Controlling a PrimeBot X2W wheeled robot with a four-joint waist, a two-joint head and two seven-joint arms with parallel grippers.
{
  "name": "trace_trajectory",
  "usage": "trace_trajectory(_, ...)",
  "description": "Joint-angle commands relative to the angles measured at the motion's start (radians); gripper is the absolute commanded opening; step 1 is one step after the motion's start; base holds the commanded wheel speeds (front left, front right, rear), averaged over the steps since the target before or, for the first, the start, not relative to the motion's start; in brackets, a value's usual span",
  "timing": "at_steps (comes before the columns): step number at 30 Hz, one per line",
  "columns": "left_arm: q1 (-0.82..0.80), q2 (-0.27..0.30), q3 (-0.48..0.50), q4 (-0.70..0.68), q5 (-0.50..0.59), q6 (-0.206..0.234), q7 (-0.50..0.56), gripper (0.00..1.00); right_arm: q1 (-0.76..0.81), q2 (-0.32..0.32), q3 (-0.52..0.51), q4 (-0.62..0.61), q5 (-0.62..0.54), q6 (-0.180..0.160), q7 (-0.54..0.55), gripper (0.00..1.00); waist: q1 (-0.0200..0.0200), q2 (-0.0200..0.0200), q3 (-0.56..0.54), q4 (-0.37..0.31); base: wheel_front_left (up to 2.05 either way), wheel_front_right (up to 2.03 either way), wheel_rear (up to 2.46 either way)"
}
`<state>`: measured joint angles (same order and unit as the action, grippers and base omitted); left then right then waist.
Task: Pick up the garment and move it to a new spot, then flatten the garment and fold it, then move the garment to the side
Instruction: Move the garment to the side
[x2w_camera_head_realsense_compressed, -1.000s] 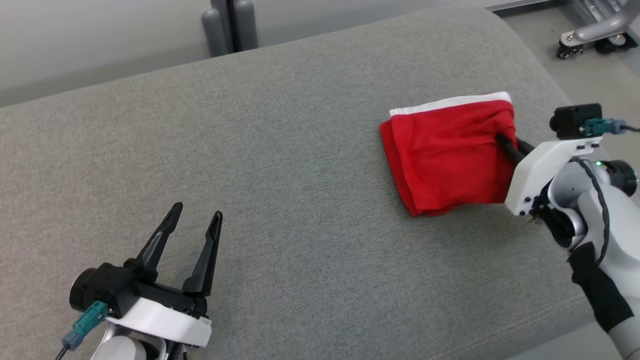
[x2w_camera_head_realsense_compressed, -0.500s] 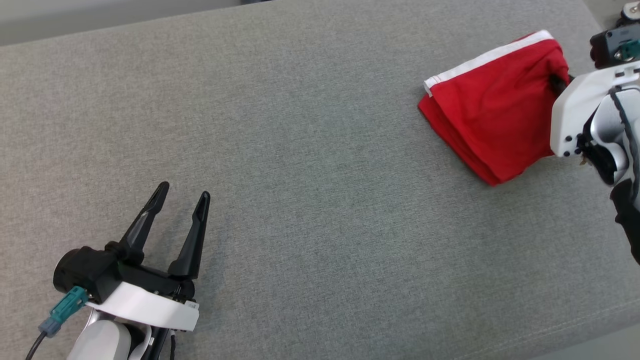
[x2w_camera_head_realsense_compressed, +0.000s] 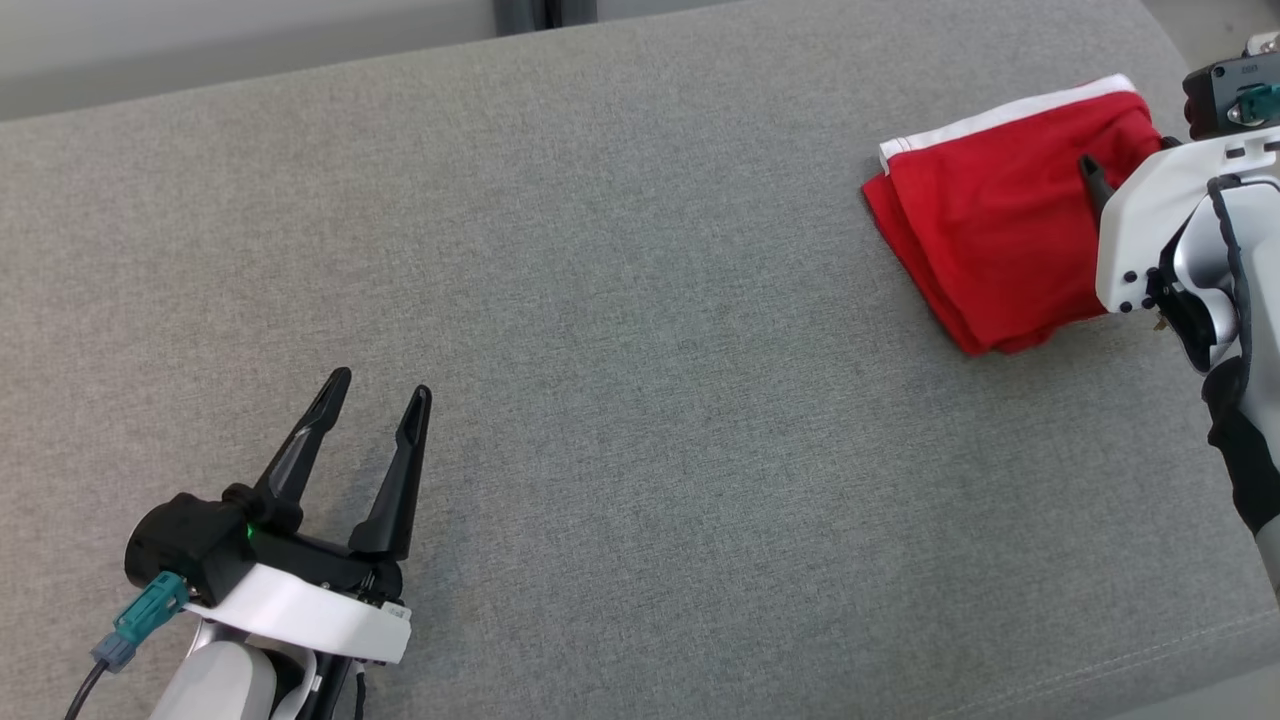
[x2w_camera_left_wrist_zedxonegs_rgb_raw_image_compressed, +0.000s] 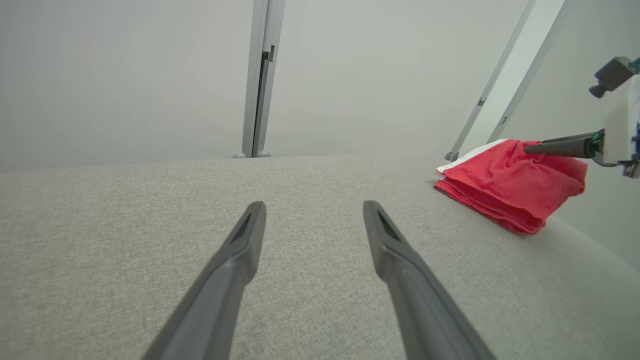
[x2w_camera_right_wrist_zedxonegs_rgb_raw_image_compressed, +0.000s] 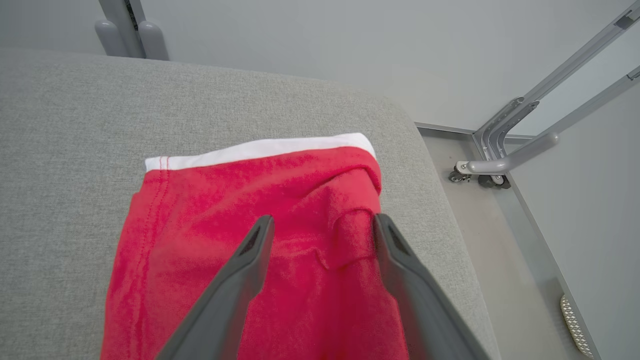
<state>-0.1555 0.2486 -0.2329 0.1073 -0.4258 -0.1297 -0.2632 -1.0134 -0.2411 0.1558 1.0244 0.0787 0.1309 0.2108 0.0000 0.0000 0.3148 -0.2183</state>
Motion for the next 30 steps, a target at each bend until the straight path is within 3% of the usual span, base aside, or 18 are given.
trace_trajectory(1,-0.006,0.002,0.002,0.003,-0.003,-0.002,-0.002,1.0,0.009,0.002,-0.006,-0.001,-0.009,0.0,-0.012,1.0,0.0,0.0,-0.009,0.001,0.0,0.0,0.0)
trace_trajectory(9,0.029,-0.026,0.034,0.018,0.009,-0.002,-0.002,1.0,0.032,0.035,-0.022,-0.08,-0.049,0.0,-0.083,1.0,0.0,0.0,-0.086,0.003,0.0,0.0,0.0)
trace_trajectory(15,0.055,-0.056,0.088,0.025,0.023,0.006,-0.002,1.0,0.116,0.047,0.0,-0.215,0.017,0.0,-0.166,1.0,0.0,0.0,-0.167,0.026,0.0,0.0,0.0)
trace_trajectory(22,0.093,-0.065,0.167,0.018,0.042,0.017,-0.002,1.0,0.293,0.035,0.0,-0.433,0.104,0.0,-0.205,1.0,0.0,0.0,-0.235,0.07,0.0,0.0,0.0)
trace_trajectory(30,0.128,-0.088,0.219,0.021,0.055,0.021,-0.002,1.0,0.567,0.071,-0.105,-0.691,0.146,0.0,-0.257,1.0,0.0,0.0,-0.281,0.144,0.0,0.0,0.0)
